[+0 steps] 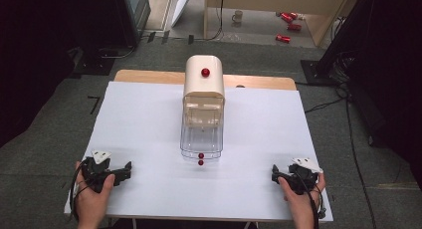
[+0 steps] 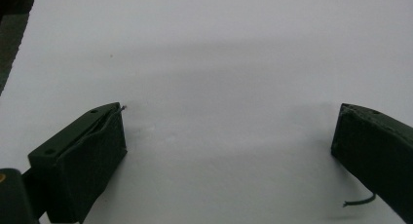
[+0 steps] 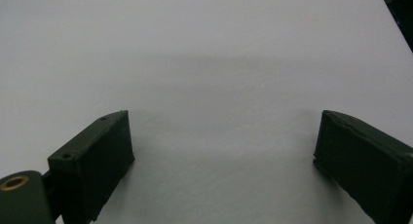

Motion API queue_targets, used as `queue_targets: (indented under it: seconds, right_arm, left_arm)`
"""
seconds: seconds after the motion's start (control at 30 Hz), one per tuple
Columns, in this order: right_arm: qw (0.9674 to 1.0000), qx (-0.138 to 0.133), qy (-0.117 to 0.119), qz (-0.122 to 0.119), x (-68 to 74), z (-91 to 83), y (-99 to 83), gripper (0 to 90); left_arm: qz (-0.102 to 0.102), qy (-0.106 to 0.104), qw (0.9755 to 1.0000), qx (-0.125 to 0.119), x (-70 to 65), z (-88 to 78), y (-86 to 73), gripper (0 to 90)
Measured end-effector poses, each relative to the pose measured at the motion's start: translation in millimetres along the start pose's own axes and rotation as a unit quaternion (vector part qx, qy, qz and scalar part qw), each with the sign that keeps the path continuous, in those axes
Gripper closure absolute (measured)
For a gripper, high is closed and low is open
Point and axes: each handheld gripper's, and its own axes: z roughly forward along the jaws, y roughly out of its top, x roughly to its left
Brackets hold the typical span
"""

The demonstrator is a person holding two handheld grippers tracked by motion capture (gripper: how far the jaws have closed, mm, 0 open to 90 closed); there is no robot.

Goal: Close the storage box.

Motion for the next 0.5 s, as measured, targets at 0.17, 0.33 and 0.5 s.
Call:
queue_targets:
  seconds: [0.17,0.33,0.5]
  right_arm:
    - [0.9997,0.003,-0.025,0.007,7.3,-3.8,0.6,6.6]
    - [0.9999,-0.007,-0.012,0.005,18.1,-12.3,3.6,6.7]
    - [1.0,-0.004,0.005,-0.002,30.8,-16.1,2.5,6.7]
  left_arm:
    - [0.0,0.0,1.0,0.0,0.0,0.0,0.0,0.0]
    - [0.0,0.0,1.0,0.0,-0.1,0.0,0.1,0.0]
    - [0.0,0.0,1.0,0.0,-0.1,0.0,0.1,0.0]
